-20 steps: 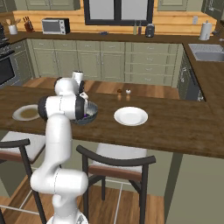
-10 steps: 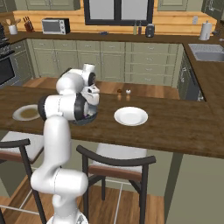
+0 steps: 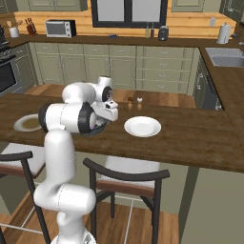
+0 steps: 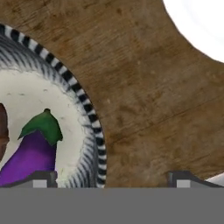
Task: Pick the chicken drumstick and eggplant from their plates and place them in the bowl. Then put the bowl in the fridge.
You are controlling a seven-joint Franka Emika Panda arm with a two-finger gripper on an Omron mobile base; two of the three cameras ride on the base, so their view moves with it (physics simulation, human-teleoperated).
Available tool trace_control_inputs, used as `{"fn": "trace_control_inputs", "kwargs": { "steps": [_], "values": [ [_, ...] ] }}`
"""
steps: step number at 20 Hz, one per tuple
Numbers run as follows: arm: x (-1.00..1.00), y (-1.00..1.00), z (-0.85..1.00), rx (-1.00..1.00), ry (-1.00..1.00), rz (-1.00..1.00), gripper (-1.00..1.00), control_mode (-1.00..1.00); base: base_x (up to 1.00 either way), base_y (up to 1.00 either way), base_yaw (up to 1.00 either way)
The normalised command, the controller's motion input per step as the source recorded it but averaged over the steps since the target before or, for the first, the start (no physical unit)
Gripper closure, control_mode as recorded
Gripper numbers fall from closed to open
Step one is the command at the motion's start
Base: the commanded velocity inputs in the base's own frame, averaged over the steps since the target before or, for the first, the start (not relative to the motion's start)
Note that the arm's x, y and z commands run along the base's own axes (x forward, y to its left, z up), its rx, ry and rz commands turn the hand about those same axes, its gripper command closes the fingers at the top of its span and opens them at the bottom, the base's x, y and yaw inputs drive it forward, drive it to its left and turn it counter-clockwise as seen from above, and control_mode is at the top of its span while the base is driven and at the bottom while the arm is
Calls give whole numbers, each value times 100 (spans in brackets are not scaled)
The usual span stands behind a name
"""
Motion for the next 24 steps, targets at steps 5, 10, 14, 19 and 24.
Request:
{"fn": "trace_control_inputs", "kwargs": {
  "steps": [5, 10, 14, 19, 24],
  "values": [
    [40, 2, -17, 0, -13, 9, -100, -100, 0, 0, 0],
    [46, 0, -24, 0, -2, 8, -100, -100, 0, 0, 0],
    [10, 0, -8, 0, 0, 8, -100, -100, 0, 0, 0],
    [-7, 9, -6, 0, 0, 8, 100, -100, 0, 0, 0],
    [-18, 3, -24, 2, 0, 8, 100, -100, 0, 0, 0]
  ]
}}
